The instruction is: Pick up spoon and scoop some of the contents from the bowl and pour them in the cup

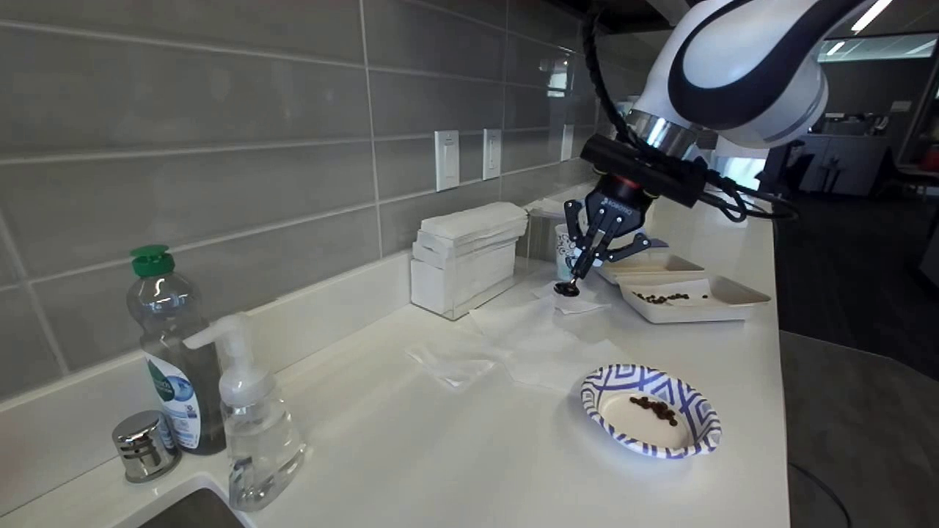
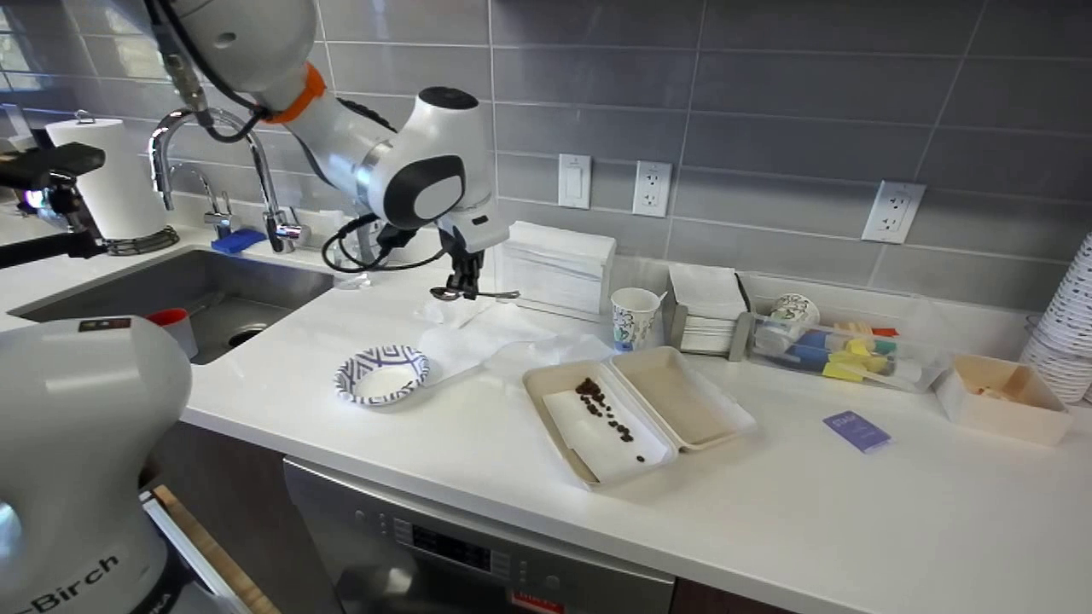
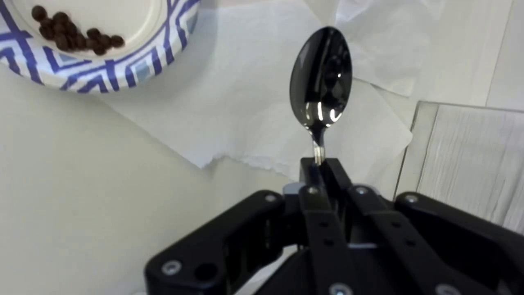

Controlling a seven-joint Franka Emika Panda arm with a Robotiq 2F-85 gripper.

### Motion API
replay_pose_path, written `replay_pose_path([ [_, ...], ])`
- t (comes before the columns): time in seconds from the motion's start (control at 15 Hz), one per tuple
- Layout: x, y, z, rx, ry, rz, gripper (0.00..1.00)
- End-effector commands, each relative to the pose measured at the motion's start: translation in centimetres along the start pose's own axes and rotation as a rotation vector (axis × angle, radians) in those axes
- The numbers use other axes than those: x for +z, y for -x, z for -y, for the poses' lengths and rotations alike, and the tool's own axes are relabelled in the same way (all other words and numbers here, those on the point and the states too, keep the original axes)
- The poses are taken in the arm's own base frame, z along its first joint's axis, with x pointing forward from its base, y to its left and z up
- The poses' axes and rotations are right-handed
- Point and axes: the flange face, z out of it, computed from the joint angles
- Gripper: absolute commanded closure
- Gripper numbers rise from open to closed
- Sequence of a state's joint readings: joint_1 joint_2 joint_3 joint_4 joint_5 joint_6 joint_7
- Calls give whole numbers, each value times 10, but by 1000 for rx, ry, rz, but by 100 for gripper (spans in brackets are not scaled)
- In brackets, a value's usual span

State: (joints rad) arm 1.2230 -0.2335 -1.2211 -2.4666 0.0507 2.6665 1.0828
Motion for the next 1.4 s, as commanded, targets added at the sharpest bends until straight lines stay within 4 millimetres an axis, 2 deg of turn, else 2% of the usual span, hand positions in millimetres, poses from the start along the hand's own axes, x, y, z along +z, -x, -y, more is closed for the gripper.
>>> replay_pose_path([
  [0.0, -4, -23, 16, 25, 1, 38, 98],
  [0.2, 1, -22, 25, 17, -6, 38, 98],
  [0.73, 28, -1, 37, -37, 51, 3, 98],
  [1.07, 54, -3, 42, -47, 100, -36, 98],
  [1.33, 85, -4, 54, -56, 120, -41, 98],
])
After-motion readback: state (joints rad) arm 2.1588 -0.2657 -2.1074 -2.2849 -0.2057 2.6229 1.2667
